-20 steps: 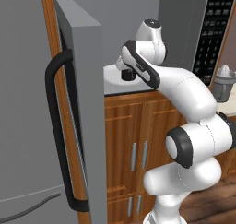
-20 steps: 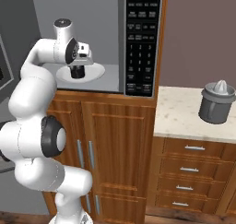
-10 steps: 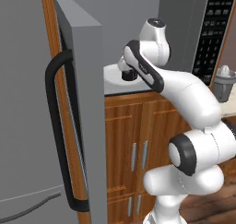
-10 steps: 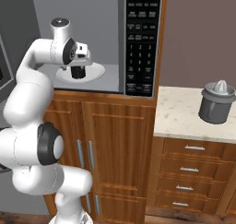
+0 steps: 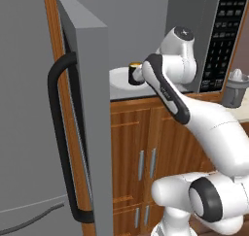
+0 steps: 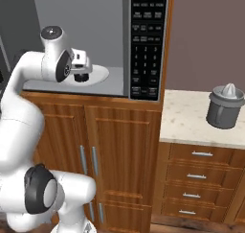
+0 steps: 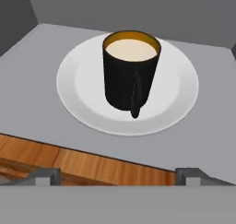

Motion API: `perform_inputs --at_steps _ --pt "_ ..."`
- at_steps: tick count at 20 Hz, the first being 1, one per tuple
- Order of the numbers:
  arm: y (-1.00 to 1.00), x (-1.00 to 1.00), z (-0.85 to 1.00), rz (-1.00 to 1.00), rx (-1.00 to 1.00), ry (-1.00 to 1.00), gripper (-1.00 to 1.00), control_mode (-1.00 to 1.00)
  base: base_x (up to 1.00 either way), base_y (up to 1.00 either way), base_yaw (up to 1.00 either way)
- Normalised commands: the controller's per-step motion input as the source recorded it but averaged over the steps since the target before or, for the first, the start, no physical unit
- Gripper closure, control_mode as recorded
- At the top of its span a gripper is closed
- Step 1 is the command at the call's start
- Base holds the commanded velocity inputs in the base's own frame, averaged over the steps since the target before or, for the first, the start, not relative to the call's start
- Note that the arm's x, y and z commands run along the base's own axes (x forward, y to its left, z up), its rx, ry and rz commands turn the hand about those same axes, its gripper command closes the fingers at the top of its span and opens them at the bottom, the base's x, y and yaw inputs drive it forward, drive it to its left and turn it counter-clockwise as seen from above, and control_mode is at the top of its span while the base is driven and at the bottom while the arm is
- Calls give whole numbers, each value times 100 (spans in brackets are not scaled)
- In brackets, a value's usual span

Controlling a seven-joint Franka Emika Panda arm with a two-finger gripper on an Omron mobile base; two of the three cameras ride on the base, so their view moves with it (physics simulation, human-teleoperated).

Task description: Pick the mug from the counter and place it inside the microwave. Then close the microwave.

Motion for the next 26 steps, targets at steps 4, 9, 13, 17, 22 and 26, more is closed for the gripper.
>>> perform_inputs --at_steps 4,9,13,17,22,26 --pt "-13 -48 -4 0 0 -11 -100 -100 0 0 0" --pt "-3 -44 -6 0 0 -2 -100 -100 0 0 0" --pt "0 -73 3 0 0 0 -100 -100 0 0 0" --pt "0 -71 16 -3 0 10 -100 -100 0 0 0" --pt "0 -51 15 -8 0 4 -100 -100 0 0 0" --pt "-1 -49 12 -10 0 0 -100 -100 0 0 0"
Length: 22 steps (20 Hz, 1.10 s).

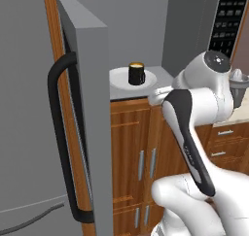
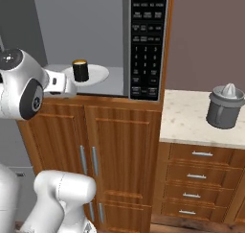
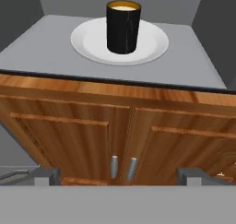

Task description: Pick the mug from the counter and place it inside the microwave. Then close the microwave.

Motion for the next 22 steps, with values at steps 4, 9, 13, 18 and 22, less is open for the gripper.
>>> perform_inputs --at_steps 4,9,13,18,22 --pt "-6 -71 0 -9 2 0 -100 -100 0 0 0" --pt "-20 -81 4 -5 5 -4 -100 -100 0 0 0" --pt "-20 -71 14 0 5 -5 -100 -100 0 0 0" --pt "-15 -59 17 0 4 -8 -100 -100 0 0 0" --pt "-17 -61 14 0 4 -12 -100 -100 0 0 0"
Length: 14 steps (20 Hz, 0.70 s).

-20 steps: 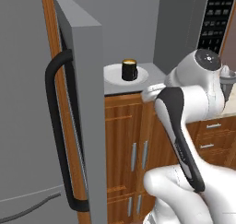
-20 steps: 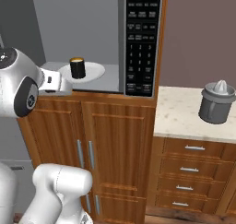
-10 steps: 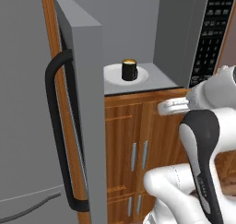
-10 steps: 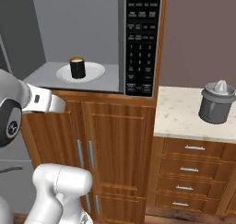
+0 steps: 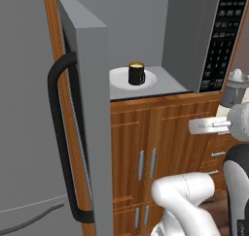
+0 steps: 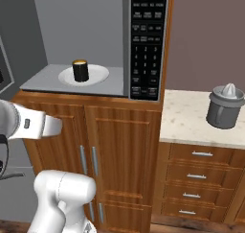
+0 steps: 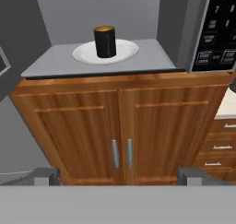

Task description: Pick the mug from the counter and place it inside the microwave. Then close the microwave.

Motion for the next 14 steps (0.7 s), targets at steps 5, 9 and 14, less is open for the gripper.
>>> perform_inputs --at_steps 5,9,14 --pt "-3 -61 17 -2 0 -11 -100 -100 0 0 0" --pt "0 -67 20 -3 0 -7 -100 -100 0 0 0" --pt "0 -61 22 -6 0 -18 -100 -100 0 0 0"
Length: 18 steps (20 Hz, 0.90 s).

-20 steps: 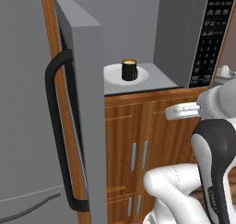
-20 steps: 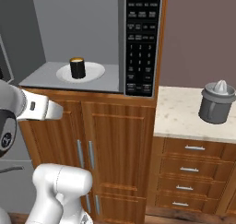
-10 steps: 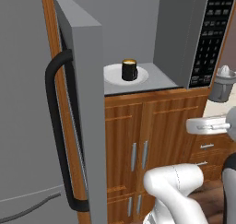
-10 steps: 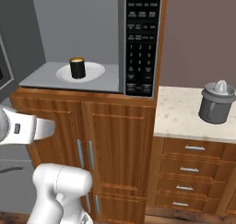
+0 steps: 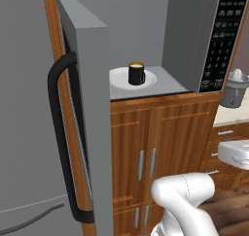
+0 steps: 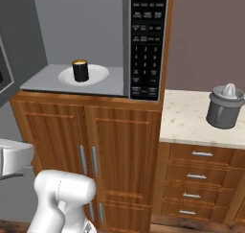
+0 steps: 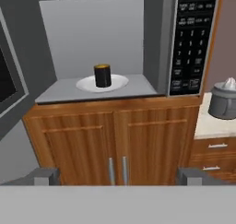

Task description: Pick the mug from the counter and place it inside the microwave. Then close the microwave.

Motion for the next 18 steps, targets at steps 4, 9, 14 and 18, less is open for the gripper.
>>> perform_inputs --at_steps 4,9,14,18 --pt "0 -40 29 -7 -2 -25 -100 -100 0 0 0" --pt "0 -38 31 -6 -1 -27 -100 -100 0 0 0" --pt "4 -35 17 -4 0 -24 -100 -100 0 0 0" --pt "4 -36 1 -5 -3 -12 -100 -100 0 0 0"
